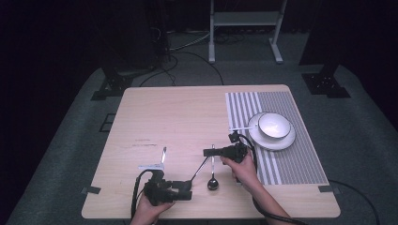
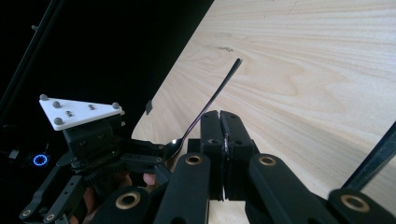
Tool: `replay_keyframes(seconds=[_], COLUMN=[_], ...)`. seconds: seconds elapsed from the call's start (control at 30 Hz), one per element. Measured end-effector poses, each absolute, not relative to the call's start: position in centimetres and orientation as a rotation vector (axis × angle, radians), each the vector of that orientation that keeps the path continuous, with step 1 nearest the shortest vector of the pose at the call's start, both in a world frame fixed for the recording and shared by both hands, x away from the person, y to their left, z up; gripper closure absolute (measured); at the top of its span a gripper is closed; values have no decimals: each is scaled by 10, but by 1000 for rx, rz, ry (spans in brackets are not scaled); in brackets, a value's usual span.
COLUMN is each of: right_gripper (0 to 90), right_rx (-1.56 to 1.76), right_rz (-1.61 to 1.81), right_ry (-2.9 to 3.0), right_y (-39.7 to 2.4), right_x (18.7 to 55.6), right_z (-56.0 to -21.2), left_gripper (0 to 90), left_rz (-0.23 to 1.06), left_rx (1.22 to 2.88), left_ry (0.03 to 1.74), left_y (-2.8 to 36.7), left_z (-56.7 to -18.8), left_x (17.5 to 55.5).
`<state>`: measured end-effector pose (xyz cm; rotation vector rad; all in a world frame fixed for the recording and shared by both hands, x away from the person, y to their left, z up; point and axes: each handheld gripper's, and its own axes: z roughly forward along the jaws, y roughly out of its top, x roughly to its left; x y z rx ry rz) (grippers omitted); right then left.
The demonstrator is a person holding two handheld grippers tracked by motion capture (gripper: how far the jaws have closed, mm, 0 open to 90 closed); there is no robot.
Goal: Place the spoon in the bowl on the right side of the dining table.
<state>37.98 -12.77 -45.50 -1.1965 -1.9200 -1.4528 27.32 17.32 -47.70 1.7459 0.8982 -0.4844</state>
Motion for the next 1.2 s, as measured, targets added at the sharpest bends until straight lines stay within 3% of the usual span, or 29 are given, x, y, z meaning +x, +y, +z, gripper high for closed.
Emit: replay_keyframes(seconds=[1.2], right_gripper=[886], right_rx=[-1340], right_rz=[-1522], right_ry=[-1897], right_y=[-172], right_x=[404], right_z=[-431], left_gripper=[53], left_rz=[-425], left_rx=[1707], left_ry=[893], left_y=[186], left_z=[-468], left_x=[270])
